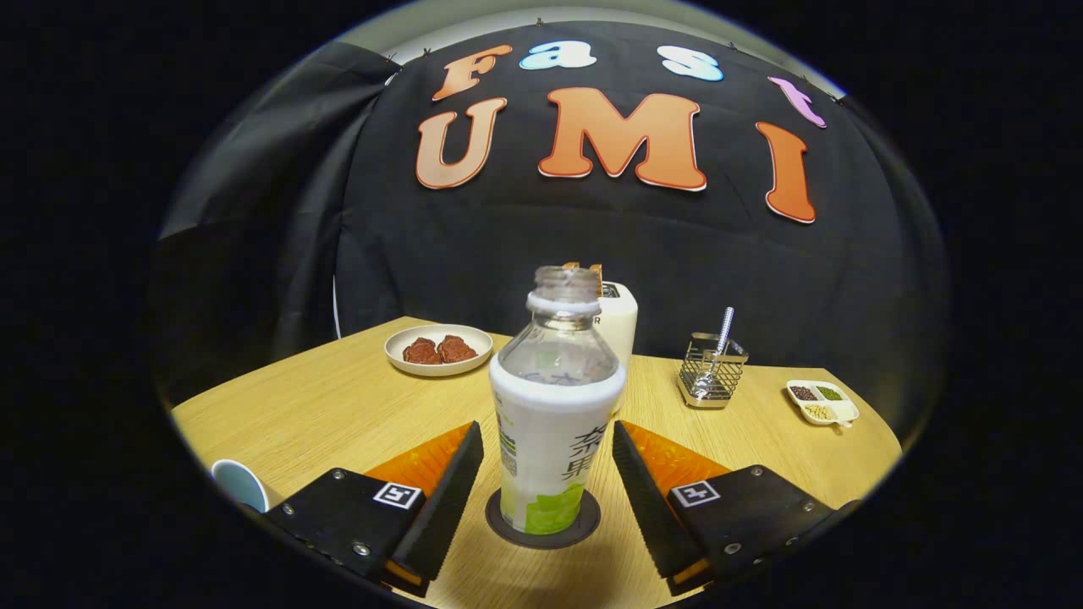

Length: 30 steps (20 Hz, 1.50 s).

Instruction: Take the bottle from table, then pour the juice into the cup, finally place the bottle on the coaster

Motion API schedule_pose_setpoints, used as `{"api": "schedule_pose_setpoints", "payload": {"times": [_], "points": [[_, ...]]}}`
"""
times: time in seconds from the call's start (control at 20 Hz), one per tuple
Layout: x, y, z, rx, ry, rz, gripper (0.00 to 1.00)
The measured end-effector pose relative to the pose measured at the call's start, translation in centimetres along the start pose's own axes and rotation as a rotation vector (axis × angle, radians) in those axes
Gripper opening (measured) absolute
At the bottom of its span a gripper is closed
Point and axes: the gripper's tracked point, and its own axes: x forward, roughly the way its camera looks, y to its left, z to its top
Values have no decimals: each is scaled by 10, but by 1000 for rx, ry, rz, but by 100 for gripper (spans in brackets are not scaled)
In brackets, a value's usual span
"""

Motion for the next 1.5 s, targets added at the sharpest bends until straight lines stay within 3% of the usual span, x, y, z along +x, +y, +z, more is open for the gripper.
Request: {"api": "schedule_pose_setpoints", "payload": {"times": [0.15, 0.6, 1.0, 1.5], "points": [[-30, -9, 35, 19, -83, -19, 97], [-167, -101, 147, -1, -275, -240, 98], [-262, -129, 185, -10, -326, -254, 98], [-315, -113, 224, 5, -395, -197, 98]]}}
